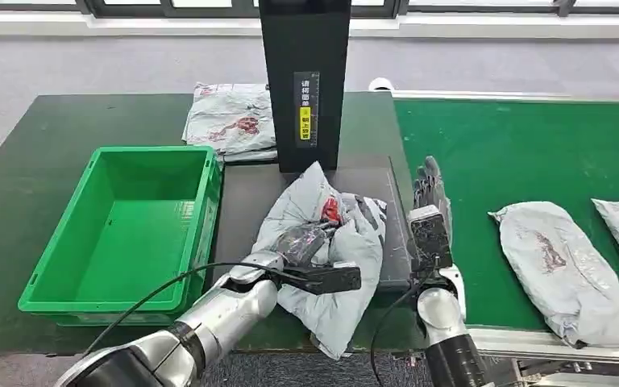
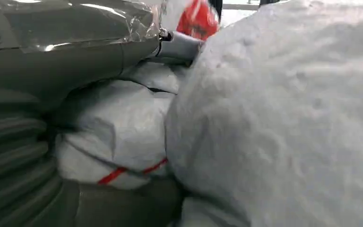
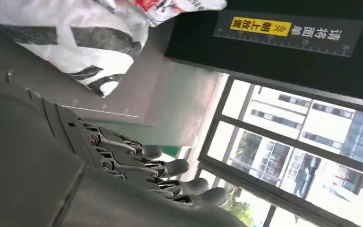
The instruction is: Moved the parcel from conveyor to table for the left to box.
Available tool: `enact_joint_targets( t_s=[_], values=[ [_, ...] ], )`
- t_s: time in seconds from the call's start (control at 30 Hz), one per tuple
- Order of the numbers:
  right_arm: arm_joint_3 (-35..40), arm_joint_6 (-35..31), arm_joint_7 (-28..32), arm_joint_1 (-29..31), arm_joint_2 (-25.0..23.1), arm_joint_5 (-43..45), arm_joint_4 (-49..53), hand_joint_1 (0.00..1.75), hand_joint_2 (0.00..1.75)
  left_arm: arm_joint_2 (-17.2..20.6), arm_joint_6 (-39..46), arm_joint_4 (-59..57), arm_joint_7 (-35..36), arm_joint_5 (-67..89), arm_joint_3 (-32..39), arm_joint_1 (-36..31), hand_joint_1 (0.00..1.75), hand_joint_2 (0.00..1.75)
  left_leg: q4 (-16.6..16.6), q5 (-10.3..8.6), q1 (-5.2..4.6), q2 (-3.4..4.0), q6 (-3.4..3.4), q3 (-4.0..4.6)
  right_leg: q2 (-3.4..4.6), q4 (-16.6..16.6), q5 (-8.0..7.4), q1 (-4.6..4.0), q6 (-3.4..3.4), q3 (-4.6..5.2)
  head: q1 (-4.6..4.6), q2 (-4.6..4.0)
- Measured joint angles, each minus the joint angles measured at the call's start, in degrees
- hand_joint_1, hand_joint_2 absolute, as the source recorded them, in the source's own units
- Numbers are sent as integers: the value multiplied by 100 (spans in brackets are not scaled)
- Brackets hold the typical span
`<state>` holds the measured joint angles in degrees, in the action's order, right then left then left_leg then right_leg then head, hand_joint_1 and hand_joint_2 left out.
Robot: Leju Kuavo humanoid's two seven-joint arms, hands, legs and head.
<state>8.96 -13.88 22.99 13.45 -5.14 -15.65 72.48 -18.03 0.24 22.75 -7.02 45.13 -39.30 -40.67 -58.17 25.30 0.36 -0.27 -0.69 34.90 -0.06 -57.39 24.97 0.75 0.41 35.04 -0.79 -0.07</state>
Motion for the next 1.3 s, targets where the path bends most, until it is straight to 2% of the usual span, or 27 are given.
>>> enact_joint_targets(
  t_s=[0.13, 0.33, 0.47, 0.6, 0.73, 0.9, 1.3],
  values=[
    [-4, 79, -48, -187, -15, -160, 166, 0, 0, 2, -44, -88, 166, 184, -68, -166, 175, 175, 0, -3, 0, 0, 2, -3, 0, 0, -1, 0, -1, -3, 0, 0],
    [-70, 172, -185, -734, -100, -509, 777, 0, 0, 192, 1322, -18, 429, 378, 60, -402, 175, 175, 0, -5, 2, 2, 0, -2, 4, -5, -1, -2, -2, 2, 0, 0],
    [-142, 203, -247, -988, -170, -542, 1086, 0, 0, 446, 2366, 582, 154, 271, 560, -441, 175, 175, 1, -8, 4, 2, -3, 1, 5, -8, 0, -4, -4, 7, -2, 2],
    [-146, 197, -271, -1118, -210, -546, 1204, 0, 0, 667, 2388, 1354, 90, 300, 1114, -449, 175, 175, 1, -8, 4, 4, -4, 3, 6, -9, 0, -4, -4, 10, 2, 0],
    [-214, 197, -271, -1212, -229, -433, 1309, 0, 0, 856, 3048, 2057, -76, 433, 1522, -400, 175, 175, 1, -7, 3, 5, -3, 7, 10, -9, 0, -3, -4, 11, 2, 2],
    [-319, 199, -221, -1341, -232, -374, 1381, 0, 0, 1115, 3128, 2850, -79, 531, 1960, -322, 175, 175, 1, -7, 3, 0, -3, 7, 1, -8, 3, -3, -6, 12, 0, 0],
    [-343, 199, -219, -1359, -238, -369, 1453, 0, 0, 1228, 3121, 3313, -79, 571, 2140, -195, 175, 175, 1, -7, 3, 2, -3, 9, 2, -7, 2, -3, -6, 12, 0, 0]
  ],
)
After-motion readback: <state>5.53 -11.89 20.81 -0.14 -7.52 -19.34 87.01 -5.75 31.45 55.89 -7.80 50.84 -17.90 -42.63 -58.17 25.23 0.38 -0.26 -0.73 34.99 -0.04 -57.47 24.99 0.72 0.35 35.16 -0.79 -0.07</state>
